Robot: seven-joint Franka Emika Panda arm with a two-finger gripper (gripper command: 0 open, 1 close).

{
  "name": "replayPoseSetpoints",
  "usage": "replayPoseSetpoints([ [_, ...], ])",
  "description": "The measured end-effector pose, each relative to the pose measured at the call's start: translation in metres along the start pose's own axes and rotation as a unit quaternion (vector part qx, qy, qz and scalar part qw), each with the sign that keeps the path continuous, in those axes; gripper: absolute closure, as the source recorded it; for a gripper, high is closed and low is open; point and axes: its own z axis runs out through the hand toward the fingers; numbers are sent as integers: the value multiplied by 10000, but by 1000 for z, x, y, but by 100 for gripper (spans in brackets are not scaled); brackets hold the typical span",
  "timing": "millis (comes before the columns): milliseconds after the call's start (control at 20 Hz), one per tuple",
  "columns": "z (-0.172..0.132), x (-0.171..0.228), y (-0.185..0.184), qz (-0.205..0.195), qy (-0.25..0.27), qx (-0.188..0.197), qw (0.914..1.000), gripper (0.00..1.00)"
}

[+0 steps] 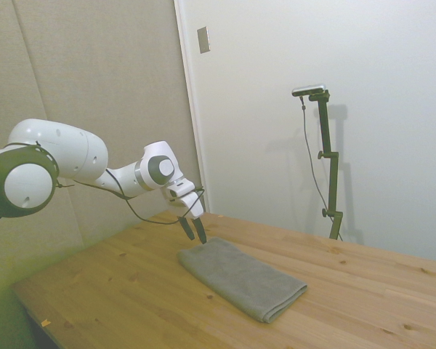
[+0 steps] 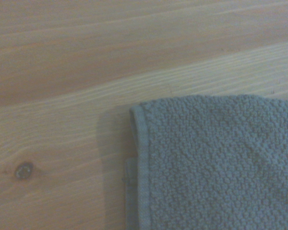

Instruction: Fold the towel

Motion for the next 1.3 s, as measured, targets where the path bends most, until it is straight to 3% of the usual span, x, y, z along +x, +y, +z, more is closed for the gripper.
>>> replayPoseSetpoints([
  [200,10,-12,-18,146,40,-442,9989,0],
  [600,17,-11,-35,149,43,-561,9983,0],
  [1300,28,-12,-34,-295,100,-833,9960,0],
])
